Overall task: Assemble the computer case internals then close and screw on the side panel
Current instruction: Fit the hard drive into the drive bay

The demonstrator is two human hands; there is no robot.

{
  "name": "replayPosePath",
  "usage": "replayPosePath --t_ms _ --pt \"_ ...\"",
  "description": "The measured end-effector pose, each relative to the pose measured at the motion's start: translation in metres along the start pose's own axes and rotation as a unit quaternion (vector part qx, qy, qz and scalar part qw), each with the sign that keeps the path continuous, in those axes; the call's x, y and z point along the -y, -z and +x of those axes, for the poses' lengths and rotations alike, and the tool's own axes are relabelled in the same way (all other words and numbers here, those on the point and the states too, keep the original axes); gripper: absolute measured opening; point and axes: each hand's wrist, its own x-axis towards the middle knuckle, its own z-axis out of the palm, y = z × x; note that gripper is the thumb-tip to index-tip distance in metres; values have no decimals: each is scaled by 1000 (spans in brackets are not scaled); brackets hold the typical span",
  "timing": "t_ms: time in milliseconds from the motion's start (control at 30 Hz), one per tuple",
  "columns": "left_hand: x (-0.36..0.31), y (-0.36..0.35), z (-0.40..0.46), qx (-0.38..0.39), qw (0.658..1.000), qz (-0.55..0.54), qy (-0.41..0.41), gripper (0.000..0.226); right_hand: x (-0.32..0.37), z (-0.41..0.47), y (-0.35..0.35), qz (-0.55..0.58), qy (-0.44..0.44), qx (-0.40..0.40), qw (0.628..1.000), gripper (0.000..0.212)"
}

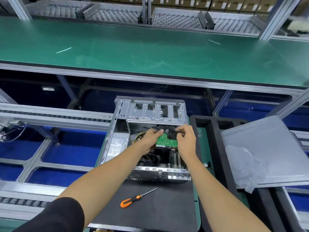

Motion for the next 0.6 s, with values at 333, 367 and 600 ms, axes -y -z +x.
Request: replayPosePath --t_ms 333,367,600 --pt "-9 -20 14 15 987 -157 9 67 -2 1 -2 -2 11 31 999 33" --pt "-11 -21 15 15 988 -154 7 69 -2 1 -3 -6 11 32 999 32" --pt "-6 -27 20 5 988 -152 1 76 -4 2 -5 -9 12 36 999 31"
